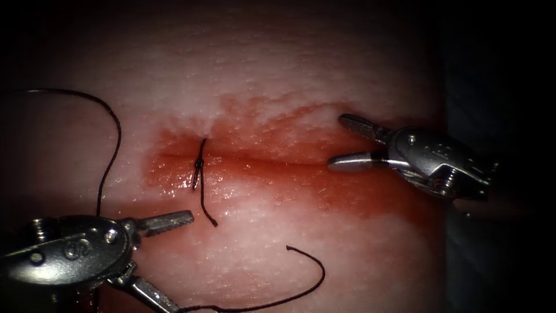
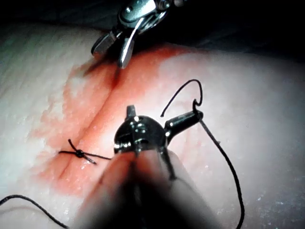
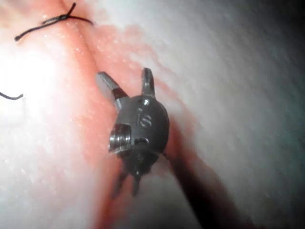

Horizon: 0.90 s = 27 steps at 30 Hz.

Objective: Wound Closure
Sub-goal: Place the suture down from the left tool, then grasp the remaining uncut suture with the left jaws

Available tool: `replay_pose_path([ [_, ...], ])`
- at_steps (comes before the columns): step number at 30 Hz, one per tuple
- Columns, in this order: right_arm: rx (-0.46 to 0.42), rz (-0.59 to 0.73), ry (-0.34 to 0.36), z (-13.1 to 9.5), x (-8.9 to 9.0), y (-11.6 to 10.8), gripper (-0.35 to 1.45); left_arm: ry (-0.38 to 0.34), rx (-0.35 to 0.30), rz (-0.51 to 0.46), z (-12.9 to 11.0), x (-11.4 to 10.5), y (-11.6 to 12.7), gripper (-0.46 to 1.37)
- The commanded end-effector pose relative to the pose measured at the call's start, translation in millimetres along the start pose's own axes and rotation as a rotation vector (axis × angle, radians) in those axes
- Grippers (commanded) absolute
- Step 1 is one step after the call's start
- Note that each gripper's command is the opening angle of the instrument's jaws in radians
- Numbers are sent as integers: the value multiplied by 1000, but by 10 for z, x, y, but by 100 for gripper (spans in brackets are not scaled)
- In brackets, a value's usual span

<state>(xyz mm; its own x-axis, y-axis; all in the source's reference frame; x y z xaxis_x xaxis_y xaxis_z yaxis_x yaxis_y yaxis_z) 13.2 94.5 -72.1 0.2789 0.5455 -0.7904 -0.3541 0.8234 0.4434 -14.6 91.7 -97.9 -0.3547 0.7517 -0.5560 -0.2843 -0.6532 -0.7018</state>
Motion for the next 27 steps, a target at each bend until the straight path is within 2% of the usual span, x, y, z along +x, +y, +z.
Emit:
replay_pose_path([
  [1, 9, -7, -9, 1, 0, 0, 127, -57, 36, 25, -4, -1, -1, 89],
  [2, 13, -13, -11, 1, 0, -1, 128, -85, 48, 37, -5, -2, -2, 87],
  [4, 21, -20, -20, 3, 0, -4, 128, -191, 118, 100, -6, -7, -5, 84],
  [6, 27, -20, -18, 4, 0, -7, 129, -235, 157, 128, -4, -12, -9, 84],
  [8, 30, -20, -19, 6, 1, -11, 129, -240, 183, 146, 2, -19, -12, 83],
  [10, 38, -18, -21, 7, 4, -15, 129, -236, 198, 152, 7, -27, -14, 83],
  [14, 44, -15, -18, 9, 9, -27, 129, -228, 226, 168, 22, -43, -9, 62],
  [15, 52, -14, -15, 13, 12, -37, 127, -232, 213, 181, 33, -52, -5, 76],
  [16, 54, -13, -14, 15, 12, -39, 127, -232, 203, 185, 35, -53, -5, 75],
  [21, 59, -9, -12, 22, 18, -43, 126, -199, 208, 217, 33, -40, -15, 75],
  [25, 61, -6, -13, 21, 21, -38, 125, -106, 178, 234, 20, -28, -33, 70],
  [27, 62, -11, -13, 21, 22, -34, 125, -87, 170, 235, 12, -24, -45, 67],
])
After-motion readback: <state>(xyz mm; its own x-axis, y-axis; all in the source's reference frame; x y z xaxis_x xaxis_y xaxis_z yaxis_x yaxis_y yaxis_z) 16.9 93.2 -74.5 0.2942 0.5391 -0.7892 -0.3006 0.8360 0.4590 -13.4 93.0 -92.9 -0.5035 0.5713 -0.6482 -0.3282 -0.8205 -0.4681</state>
